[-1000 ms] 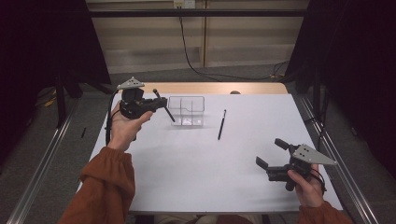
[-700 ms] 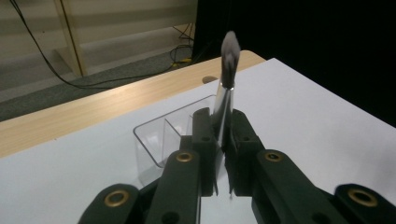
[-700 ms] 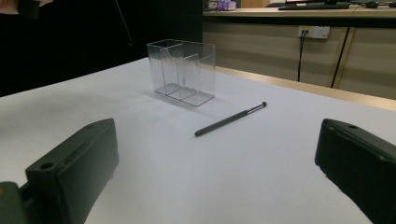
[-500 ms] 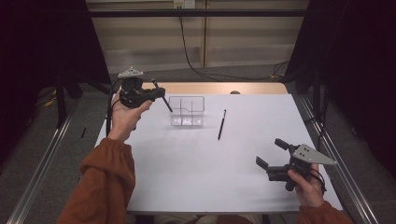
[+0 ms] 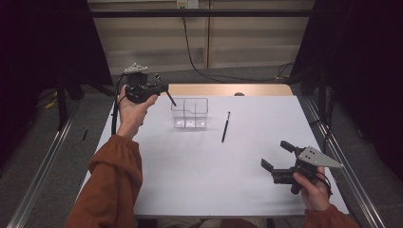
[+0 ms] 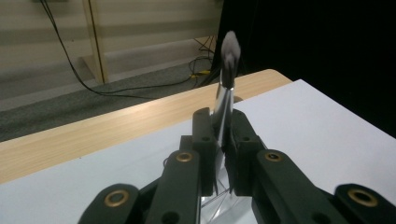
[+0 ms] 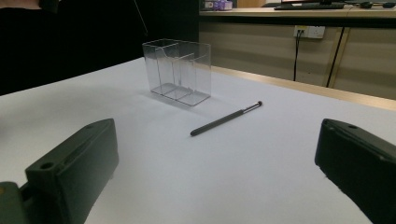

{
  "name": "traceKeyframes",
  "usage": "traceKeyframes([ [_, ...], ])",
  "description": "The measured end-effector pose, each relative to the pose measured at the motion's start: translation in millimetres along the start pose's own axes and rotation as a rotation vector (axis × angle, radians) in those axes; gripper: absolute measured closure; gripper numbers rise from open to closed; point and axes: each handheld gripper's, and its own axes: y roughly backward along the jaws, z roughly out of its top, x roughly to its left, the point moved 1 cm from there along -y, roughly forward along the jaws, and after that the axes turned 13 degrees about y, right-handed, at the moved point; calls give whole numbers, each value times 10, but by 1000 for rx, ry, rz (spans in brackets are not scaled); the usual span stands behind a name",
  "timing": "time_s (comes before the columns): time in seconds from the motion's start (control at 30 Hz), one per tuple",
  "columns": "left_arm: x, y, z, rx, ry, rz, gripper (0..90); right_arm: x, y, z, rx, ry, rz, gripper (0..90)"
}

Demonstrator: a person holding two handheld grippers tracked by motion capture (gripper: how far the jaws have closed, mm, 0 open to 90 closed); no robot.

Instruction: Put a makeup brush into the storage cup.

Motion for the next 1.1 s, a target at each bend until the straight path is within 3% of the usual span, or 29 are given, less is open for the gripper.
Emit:
traceKeyframes([
  [0.5,54,-237,-99,63,-11,31,838,9,-2,-3,1,9,15,0],
  [1.1,124,-348,-252,109,-14,40,838,22,-6,-9,5,13,29,0],
])
